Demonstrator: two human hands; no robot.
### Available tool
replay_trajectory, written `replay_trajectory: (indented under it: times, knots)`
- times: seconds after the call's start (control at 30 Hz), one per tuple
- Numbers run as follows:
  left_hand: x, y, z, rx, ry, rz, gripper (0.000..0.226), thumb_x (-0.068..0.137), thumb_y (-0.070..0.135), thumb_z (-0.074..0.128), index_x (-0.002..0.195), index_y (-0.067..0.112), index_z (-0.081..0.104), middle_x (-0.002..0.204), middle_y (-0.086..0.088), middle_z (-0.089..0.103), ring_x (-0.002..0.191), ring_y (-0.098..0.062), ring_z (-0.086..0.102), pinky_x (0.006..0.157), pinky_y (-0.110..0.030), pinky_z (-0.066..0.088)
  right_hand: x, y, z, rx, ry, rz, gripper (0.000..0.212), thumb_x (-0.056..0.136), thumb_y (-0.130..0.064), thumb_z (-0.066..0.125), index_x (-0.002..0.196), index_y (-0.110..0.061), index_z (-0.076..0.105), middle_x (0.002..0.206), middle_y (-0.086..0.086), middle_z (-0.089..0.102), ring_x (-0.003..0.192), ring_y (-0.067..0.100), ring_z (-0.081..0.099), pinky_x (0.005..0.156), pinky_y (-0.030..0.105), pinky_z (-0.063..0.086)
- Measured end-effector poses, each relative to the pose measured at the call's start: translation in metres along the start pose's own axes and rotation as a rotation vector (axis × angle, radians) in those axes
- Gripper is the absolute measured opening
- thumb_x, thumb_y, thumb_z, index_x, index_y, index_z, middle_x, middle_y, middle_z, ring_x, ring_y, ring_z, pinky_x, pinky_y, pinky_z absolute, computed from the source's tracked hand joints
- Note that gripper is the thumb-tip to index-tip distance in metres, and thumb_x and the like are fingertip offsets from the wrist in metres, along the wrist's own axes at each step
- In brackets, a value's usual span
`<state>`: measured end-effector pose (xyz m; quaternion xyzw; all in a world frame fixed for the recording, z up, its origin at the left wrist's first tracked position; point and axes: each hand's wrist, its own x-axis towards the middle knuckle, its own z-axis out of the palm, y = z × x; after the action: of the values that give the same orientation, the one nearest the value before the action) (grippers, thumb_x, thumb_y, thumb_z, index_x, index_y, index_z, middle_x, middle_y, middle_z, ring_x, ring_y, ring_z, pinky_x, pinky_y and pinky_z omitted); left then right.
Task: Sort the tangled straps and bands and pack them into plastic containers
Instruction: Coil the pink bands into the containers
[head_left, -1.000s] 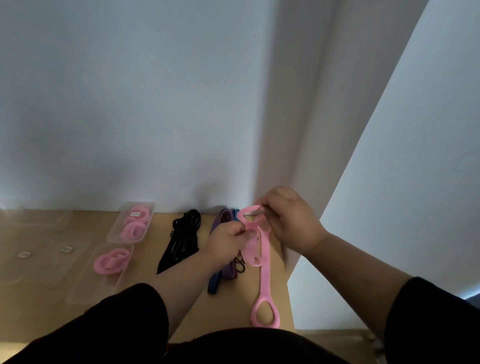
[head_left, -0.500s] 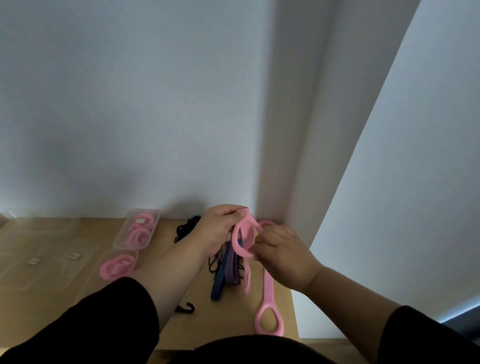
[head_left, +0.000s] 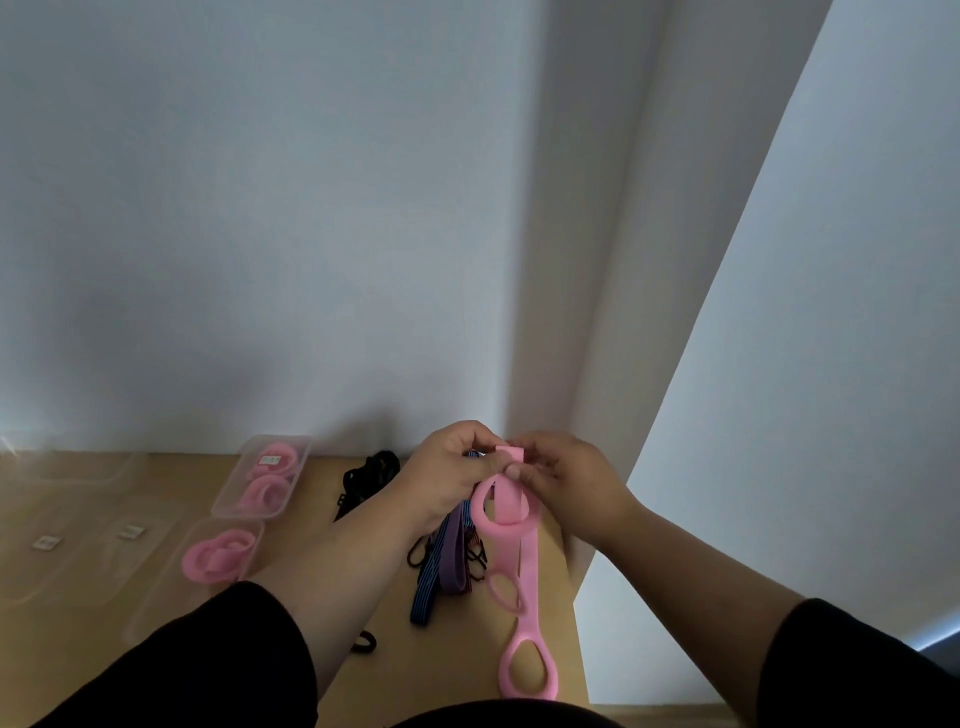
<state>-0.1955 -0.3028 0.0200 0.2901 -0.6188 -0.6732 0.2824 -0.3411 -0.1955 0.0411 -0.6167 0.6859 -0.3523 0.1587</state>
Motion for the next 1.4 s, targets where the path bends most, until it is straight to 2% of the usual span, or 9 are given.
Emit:
replay_trajectory:
  times: [0.13,0.23,0.33,0.5,0.87,1.03,1.13,1.27,1.4]
  knots:
    - [0.001,0.000,0.000,-0.058,-0.002,-0.038,0.017,0.087,0.009,0.075,0.097,0.007,0.062,0.089,-0.011,0.065,0.078,-0.020,0.063,0.071,-0.033,0.053,0.004,-0.007,-0.002,0.079,0.062,0.082,0.011,0.095,-0.025,0.068,0.086,-0.032,0.067,0.079,-0.015,0.066,0.074,0.001,0.060,0.062,0.011,0.042]
    - [-0.002,-0.001,-0.003,-0.169,-0.090,-0.054,0.040,0.081,0.020,0.077,0.114,0.001,0.065,0.102,-0.016,0.069,0.094,-0.028,0.067,0.090,-0.042,0.053,0.008,-0.014,-0.006,0.130,0.085,0.072,0.018,0.093,-0.017,0.068,0.083,-0.031,0.066,0.077,-0.013,0.067,0.071,0.001,0.061,0.061,0.012,0.045]
    - [-0.005,-0.008,-0.008,-0.039,-0.141,-0.040,0.031,0.087,0.012,0.073,0.113,-0.002,0.067,0.107,-0.019,0.073,0.103,-0.033,0.069,0.096,-0.042,0.054,0.013,-0.021,-0.011,0.158,0.107,0.076,0.014,0.093,-0.016,0.068,0.084,-0.027,0.067,0.076,-0.012,0.066,0.068,-0.001,0.059,0.059,0.011,0.044]
    - [-0.011,-0.017,-0.006,0.101,-0.114,-0.055,0.013,0.091,0.014,0.070,0.103,0.012,0.074,0.104,-0.027,0.070,0.091,-0.032,0.067,0.089,-0.049,0.054,0.027,-0.028,-0.021,0.171,0.152,0.064,0.013,0.093,-0.016,0.069,0.085,-0.026,0.067,0.080,-0.013,0.067,0.075,0.003,0.060,0.065,0.015,0.046]
    - [-0.015,-0.015,0.010,-0.068,0.011,-0.258,0.035,0.099,0.032,0.058,0.113,0.001,0.068,0.100,-0.019,0.075,0.093,-0.041,0.072,0.076,-0.041,0.059,0.035,-0.029,-0.026,0.009,0.212,-0.096,0.009,0.093,-0.013,0.068,0.089,-0.021,0.067,0.084,-0.019,0.059,0.085,-0.003,0.055,0.066,0.005,0.038]
    - [-0.013,-0.012,0.008,-0.254,0.033,-0.309,0.021,0.097,0.018,0.061,0.104,0.003,0.074,0.100,-0.023,0.073,0.093,-0.039,0.070,0.101,-0.058,0.049,0.024,-0.012,-0.016,-0.165,0.107,-0.289,0.016,0.089,-0.006,0.064,0.100,-0.015,0.070,0.094,-0.015,0.057,0.084,0.001,0.050,0.074,0.005,0.036]
    - [-0.014,-0.013,0.002,-0.328,-0.046,-0.379,0.025,0.096,0.009,0.050,0.106,0.006,0.073,0.112,-0.024,0.071,0.107,-0.040,0.068,0.099,-0.052,0.051,0.013,-0.007,-0.008,-0.213,0.024,-0.388,0.014,0.091,-0.012,0.061,0.101,-0.016,0.070,0.094,-0.009,0.062,0.079,0.003,0.055,0.069,0.005,0.039]
    - [-0.019,-0.014,-0.003,-0.489,-0.116,-0.439,0.034,0.085,-0.001,0.045,0.110,0.005,0.068,0.099,-0.020,0.069,0.092,-0.036,0.068,0.083,-0.052,0.055,0.002,0.000,0.000,-0.258,-0.005,-0.477,0.021,0.090,-0.023,0.053,0.099,-0.013,0.069,0.091,0.001,0.067,0.071,0.015,0.062,0.062,0.019,0.049]
    - [-0.021,-0.021,-0.011,-0.666,-0.224,-0.394,0.056,0.070,0.000,0.054,0.125,-0.007,0.062,0.115,-0.026,0.063,0.108,-0.041,0.061,0.102,-0.058,0.047,-0.001,0.014,0.010,-0.345,-0.046,-0.530,0.009,0.090,-0.017,0.068,0.098,-0.014,0.069,0.089,0.001,0.069,0.074,0.020,0.061,0.063,0.035,0.054]
